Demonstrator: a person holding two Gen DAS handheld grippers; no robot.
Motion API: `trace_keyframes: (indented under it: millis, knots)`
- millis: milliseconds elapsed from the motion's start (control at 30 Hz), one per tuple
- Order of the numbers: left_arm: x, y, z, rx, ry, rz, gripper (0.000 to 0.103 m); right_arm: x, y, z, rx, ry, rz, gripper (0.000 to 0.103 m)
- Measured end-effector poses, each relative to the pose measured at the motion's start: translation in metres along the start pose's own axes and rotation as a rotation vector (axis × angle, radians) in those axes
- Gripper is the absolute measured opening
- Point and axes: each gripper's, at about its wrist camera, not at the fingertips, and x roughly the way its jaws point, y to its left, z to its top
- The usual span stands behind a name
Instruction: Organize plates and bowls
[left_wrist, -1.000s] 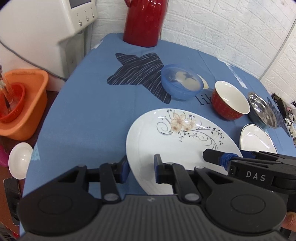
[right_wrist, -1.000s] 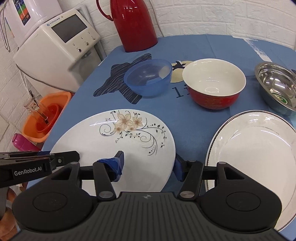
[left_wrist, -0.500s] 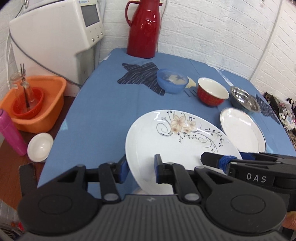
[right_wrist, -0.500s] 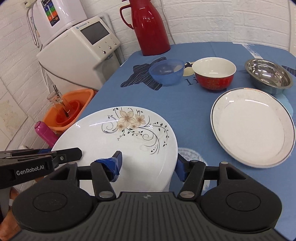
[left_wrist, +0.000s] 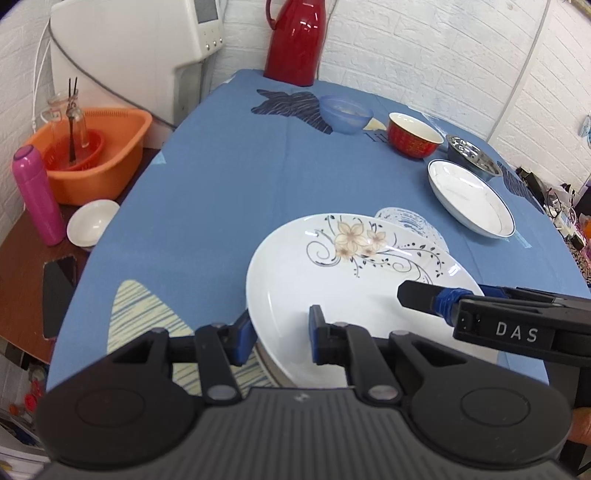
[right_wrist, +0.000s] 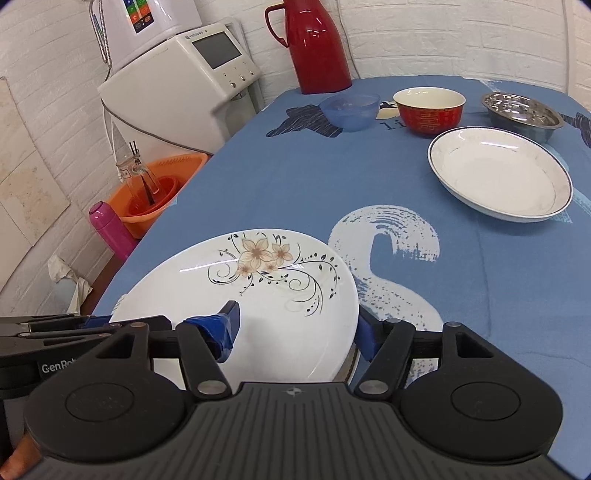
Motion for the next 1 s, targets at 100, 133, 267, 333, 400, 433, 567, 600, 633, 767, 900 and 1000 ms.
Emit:
trace_keyframes:
  millis: [100, 133, 267, 333, 400, 433, 567, 600, 633, 767, 900, 1000]
  knots:
    - [0.001, 0.005, -0.008, -0.001, 0.0, 0.02, 0.009, 0.008, 0.004, -0.01, -0.005, 0.018, 0.017, 0.051]
    - [0.002, 0.008, -0.011, -0.004, -0.001, 0.008, 0.009, 0.008, 0.005, -0.013, -0.002, 0.008, 0.016, 0.051]
    - [-0.001, 0.013, -0.015, -0.005, -0.017, -0.029, 0.012, 0.008, 0.006, -0.014, -0.014, -0.003, 0.016, 0.051]
    - [0.0, 0.013, -0.015, 0.007, -0.014, -0.044, 0.022, 0.007, 0.002, -0.013, 0.003, 0.002, 0.031, 0.05]
    - [-0.003, 0.015, -0.013, 0.011, -0.019, -0.077, 0.044, 0.006, -0.004, -0.012, 0.033, 0.007, 0.052, 0.049]
    - [-0.007, 0.017, -0.013, 0.009, -0.033, -0.091, 0.045, 0.004, -0.008, -0.012, 0.062, 0.007, 0.065, 0.049]
    - [-0.021, 0.021, -0.003, 0.024, -0.063, -0.107, 0.046, -0.002, -0.018, -0.009, 0.141, -0.003, 0.095, 0.049]
    - [-0.024, 0.02, -0.001, 0.029, -0.07, -0.102, 0.046, -0.004, -0.019, -0.007, 0.148, -0.007, 0.096, 0.049]
    - [-0.026, 0.02, 0.001, 0.035, -0.076, -0.095, 0.047, -0.005, -0.02, -0.006, 0.156, -0.013, 0.096, 0.049]
    - [-0.022, 0.011, 0.008, 0.058, -0.067, -0.085, 0.049, -0.004, -0.017, 0.002, 0.097, -0.005, 0.083, 0.049]
    - [-0.014, 0.002, 0.011, 0.068, -0.047, -0.09, 0.05, -0.002, -0.003, 0.008, -0.055, 0.047, -0.01, 0.05]
    - [-0.012, -0.003, 0.016, 0.066, -0.047, -0.103, 0.05, -0.01, -0.019, 0.013, 0.002, 0.009, 0.016, 0.049]
